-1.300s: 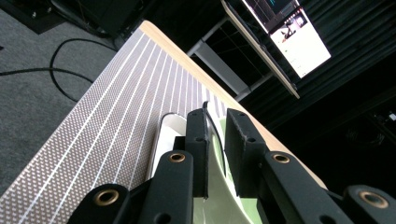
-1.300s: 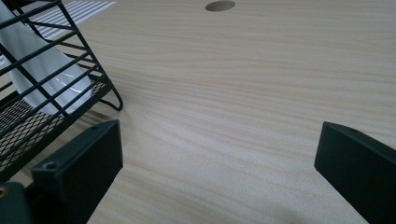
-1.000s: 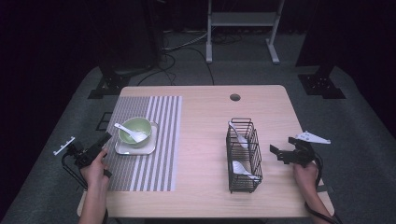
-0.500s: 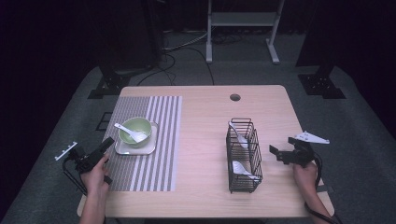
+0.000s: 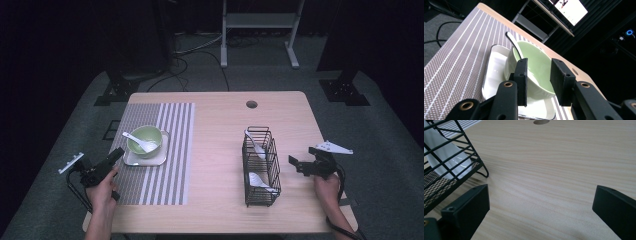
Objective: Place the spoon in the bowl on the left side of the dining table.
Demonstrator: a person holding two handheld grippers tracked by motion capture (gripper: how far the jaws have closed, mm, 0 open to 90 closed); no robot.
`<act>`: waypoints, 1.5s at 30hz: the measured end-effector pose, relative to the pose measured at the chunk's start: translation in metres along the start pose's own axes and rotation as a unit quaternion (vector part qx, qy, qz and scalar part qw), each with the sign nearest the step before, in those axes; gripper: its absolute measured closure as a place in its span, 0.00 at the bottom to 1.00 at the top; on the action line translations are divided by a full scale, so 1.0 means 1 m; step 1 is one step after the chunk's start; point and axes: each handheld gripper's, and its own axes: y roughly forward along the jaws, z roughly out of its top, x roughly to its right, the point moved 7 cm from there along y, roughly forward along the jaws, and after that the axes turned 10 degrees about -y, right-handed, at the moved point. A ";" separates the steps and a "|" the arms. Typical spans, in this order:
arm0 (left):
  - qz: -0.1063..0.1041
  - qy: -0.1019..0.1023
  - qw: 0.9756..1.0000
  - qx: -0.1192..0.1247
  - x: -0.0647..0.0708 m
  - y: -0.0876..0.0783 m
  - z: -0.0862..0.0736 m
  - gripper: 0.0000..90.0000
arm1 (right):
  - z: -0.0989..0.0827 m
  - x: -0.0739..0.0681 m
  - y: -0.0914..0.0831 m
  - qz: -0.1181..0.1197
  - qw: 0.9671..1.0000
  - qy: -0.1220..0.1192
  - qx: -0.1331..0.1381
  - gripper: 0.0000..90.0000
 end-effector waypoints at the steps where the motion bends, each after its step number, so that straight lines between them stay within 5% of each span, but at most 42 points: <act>1: -0.001 -0.001 1.000 -0.001 0.001 0.000 -0.002 0.74 | 0.000 0.000 0.000 0.000 1.000 -0.001 0.000 0.00; 24: -0.029 0.029 0.999 -0.032 0.020 0.002 -0.028 0.71 | 0.000 0.000 0.000 0.000 1.000 -0.003 -0.001 0.00; 45: -0.052 0.073 0.994 -0.062 0.044 0.007 -0.050 0.68 | 0.000 0.000 -0.001 0.001 1.000 -0.003 0.003 0.00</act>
